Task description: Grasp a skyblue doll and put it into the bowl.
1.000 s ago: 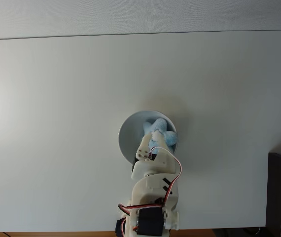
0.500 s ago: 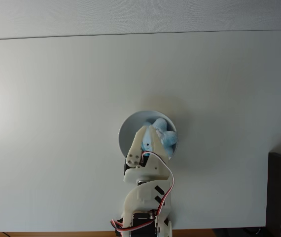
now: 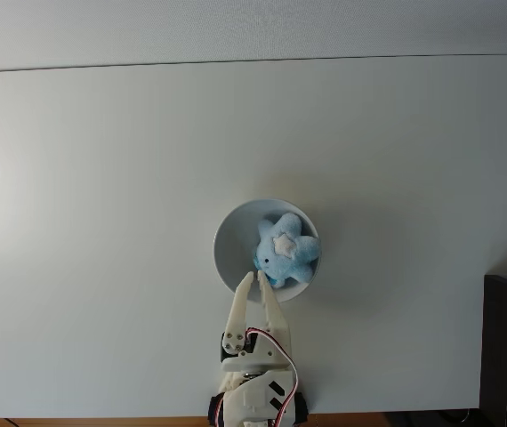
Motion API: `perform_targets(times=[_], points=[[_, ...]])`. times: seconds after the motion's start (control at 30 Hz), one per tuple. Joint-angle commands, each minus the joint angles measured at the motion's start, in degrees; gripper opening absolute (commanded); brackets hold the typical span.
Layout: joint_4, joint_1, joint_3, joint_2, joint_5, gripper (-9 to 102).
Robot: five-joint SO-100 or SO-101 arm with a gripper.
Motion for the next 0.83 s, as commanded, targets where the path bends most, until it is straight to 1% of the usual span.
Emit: perform_targets(times=[0.0,0.07,0.13,0.23,0.3,0.37,0.8], points=[[-0.7,-0.3,2.8,6.7,0.2,0],[0.0,-0.3,4.8,10.7,0.2,0],[2.7,-0.3,5.7,14.9,0.1,0],[10.0,-0.3,5.9,20.1,0.2,0],[15.6,-0.3,5.0,20.7,0.3,0],[19.3,-0.3,4.7,20.7,0.4,0],[31.4,-1.8,3.6,20.8,-0.4,0]])
